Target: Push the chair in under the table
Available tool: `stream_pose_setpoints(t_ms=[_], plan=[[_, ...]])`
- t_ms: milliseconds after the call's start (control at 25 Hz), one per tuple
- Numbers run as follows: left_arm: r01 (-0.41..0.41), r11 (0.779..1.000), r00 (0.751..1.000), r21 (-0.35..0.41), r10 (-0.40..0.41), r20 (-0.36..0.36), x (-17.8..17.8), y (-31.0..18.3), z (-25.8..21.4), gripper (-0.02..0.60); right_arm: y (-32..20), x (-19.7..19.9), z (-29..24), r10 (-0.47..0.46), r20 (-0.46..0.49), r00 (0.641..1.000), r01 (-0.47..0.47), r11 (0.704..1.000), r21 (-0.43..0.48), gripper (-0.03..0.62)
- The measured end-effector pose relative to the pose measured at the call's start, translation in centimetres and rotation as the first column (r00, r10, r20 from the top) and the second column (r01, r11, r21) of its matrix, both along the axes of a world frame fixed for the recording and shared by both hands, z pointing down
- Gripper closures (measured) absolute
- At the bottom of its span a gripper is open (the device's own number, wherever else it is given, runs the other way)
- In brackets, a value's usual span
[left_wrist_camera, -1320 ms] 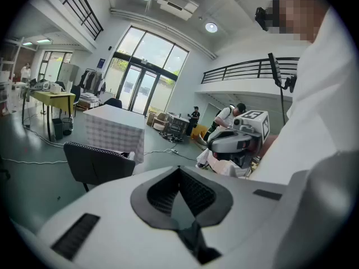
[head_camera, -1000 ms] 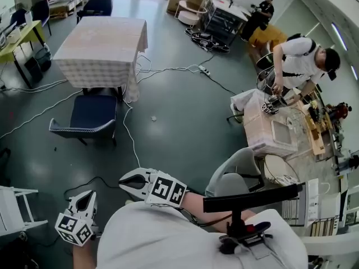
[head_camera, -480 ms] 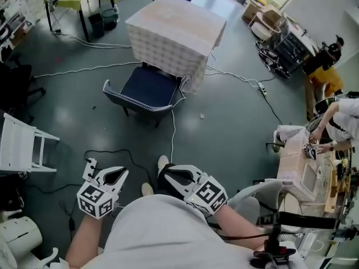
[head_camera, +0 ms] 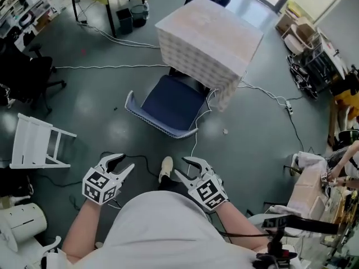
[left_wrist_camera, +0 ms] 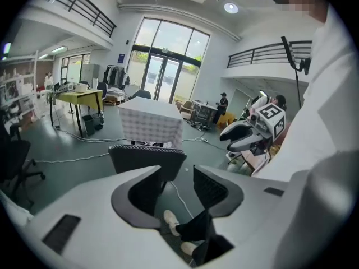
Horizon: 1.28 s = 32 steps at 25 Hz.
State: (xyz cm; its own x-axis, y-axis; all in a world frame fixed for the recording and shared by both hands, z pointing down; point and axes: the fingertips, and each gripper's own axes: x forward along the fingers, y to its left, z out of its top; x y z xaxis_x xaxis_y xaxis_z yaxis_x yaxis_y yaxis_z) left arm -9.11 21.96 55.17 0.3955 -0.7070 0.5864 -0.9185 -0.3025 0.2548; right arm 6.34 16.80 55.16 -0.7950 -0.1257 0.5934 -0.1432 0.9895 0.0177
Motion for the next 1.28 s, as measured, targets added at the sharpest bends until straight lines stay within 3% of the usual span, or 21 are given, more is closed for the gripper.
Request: stream_pose_setpoints(t_ms=[120,200,320,440,560,760,880,1000,1120,1200,1280], plan=[[-0.074,0.997,0.989,-0.018,0.075,0.125,-1.5,-3.7,0.2,0.388,-3.1,-1.2,1.2,-0.037,-0.033,0.999,0.038,0.999,0.026,0.396],[-0.132,0.991,0.966,-0.035,0.137,0.219,-2.8,-6.2,0.4,0.369,-5.0,-2.4,1.8,-0.063,-0.058,0.996,0.067,0.996,0.057,0.370],[-0.228,0.970,0.909,-0.090,0.245,0.336,-4.8,-9.7,1.5,0.348,-7.5,-4.2,3.1,-0.079,-0.118,0.990,0.091,0.991,0.099,0.361],[-0.350,0.922,0.825,-0.167,0.388,0.410,-6.3,-12.3,3.6,0.325,-8.4,-6.0,5.1,-0.091,-0.186,0.978,0.111,0.989,0.100,0.358],[-0.500,0.828,0.671,-0.255,0.556,0.490,-7.5,-14.5,6.4,0.293,-9.0,-7.6,7.8,-0.099,-0.270,0.958,0.127,0.988,0.091,0.352],[-0.673,0.628,0.391,-0.391,0.751,0.532,-9.4,-16.8,11.4,0.275,-10.3,-9.2,11.8,-0.064,-0.409,0.910,0.102,0.992,0.073,0.352],[-0.740,0.520,0.262,-0.427,0.808,0.528,-10.1,-17.4,13.5,0.275,-10.4,-9.8,13.3,-0.031,-0.472,0.881,0.048,0.999,0.025,0.353],[-0.783,0.441,0.193,-0.438,0.843,0.503,-10.5,-17.5,14.9,0.305,-10.5,-10.1,14.2,0.008,-0.531,0.847,0.003,1.000,0.019,0.439],[-0.833,0.391,0.171,-0.391,0.854,0.491,-10.8,-18.2,14.9,0.466,-11.2,-10.2,14.3,0.079,-0.555,0.828,-0.072,0.997,0.035,0.491],[-0.859,0.351,0.147,-0.372,0.867,0.477,-10.8,-18.7,14.8,0.473,-11.7,-10.2,14.2,0.116,-0.555,0.824,-0.107,0.993,0.049,0.500],[-0.869,0.332,0.146,-0.367,0.880,0.451,-10.8,-18.8,14.8,0.482,-12.0,-10.2,14.1,0.140,-0.550,0.823,-0.124,0.990,0.066,0.505]])
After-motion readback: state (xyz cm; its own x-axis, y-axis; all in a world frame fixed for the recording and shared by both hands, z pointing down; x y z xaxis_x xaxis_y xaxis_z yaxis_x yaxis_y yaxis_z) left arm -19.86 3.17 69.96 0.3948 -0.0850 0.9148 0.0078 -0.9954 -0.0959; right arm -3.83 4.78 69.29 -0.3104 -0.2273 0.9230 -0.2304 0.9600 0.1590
